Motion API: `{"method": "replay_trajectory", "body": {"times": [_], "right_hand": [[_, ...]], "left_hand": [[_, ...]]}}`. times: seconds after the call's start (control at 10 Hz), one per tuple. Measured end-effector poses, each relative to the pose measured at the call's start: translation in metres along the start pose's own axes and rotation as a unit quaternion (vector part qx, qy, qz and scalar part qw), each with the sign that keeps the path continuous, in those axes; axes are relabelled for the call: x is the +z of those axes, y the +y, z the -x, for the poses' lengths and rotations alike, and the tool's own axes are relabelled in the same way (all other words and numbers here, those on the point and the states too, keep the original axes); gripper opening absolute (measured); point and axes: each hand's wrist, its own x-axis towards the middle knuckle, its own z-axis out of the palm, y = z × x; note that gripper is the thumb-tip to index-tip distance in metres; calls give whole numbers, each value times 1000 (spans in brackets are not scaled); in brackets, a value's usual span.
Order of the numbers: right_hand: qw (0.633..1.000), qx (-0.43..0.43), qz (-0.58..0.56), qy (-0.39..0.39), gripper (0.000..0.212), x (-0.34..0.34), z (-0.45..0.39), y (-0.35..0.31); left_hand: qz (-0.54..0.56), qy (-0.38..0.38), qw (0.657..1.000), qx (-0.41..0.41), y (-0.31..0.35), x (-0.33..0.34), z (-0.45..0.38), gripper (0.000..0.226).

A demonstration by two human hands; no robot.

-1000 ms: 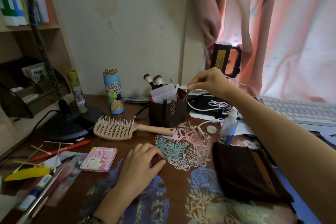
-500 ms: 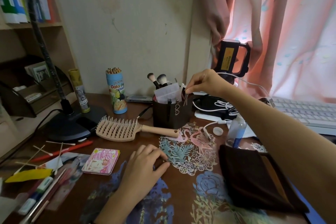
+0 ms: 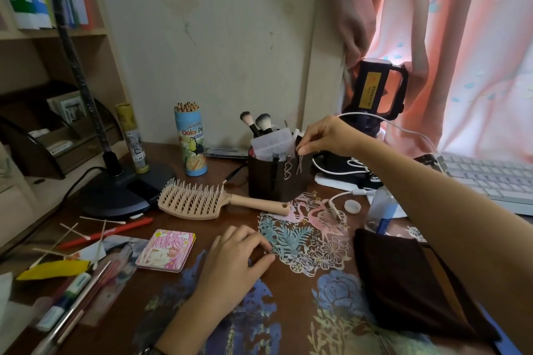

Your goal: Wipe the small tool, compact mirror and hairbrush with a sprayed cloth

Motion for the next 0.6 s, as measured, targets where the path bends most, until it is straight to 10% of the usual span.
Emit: {"method": "replay_trajectory", "body": {"times": [0.6], "right_hand": [[992,17,126,-14,16,-2,4,-9]], "left_hand": [[-8,-1,1000,1,-2,2,-2,17]]}}
